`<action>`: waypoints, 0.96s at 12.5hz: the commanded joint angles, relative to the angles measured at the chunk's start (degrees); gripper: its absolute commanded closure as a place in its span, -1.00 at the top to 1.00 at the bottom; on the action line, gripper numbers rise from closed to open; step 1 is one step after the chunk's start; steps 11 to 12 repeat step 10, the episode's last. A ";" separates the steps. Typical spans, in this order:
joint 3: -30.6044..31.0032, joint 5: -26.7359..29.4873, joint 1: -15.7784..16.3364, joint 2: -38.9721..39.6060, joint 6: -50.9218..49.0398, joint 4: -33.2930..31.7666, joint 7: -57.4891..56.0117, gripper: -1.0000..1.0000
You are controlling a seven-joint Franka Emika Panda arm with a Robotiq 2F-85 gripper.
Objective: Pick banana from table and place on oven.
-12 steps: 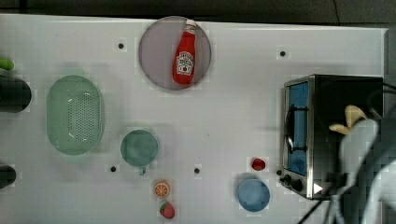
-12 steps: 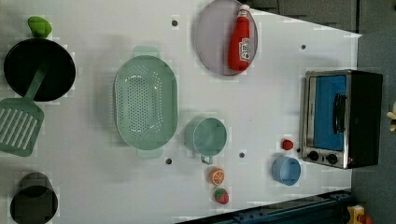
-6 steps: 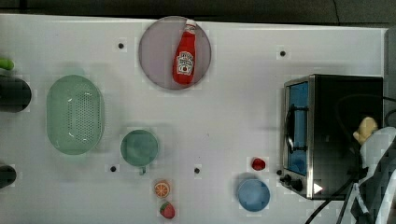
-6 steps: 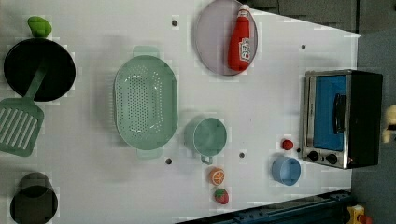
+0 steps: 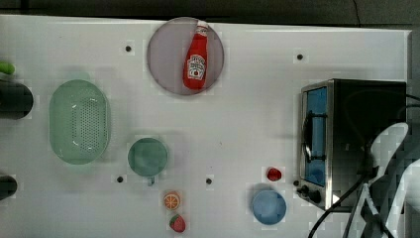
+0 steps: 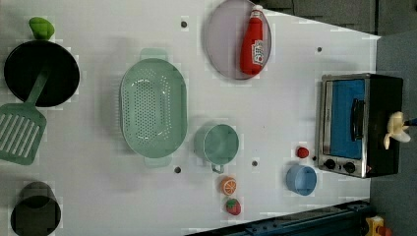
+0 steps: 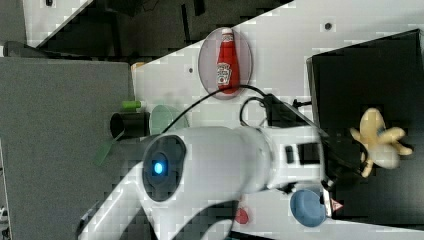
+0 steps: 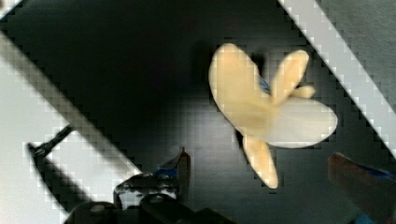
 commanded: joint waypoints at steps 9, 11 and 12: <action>25.73 -3.56 9.60 -22.45 -26.52 4.44 41.28 1.00; 27.83 -3.95 9.58 -23.63 -28.33 4.42 44.50 1.00; 27.83 -3.95 9.58 -23.63 -28.33 4.42 44.50 1.00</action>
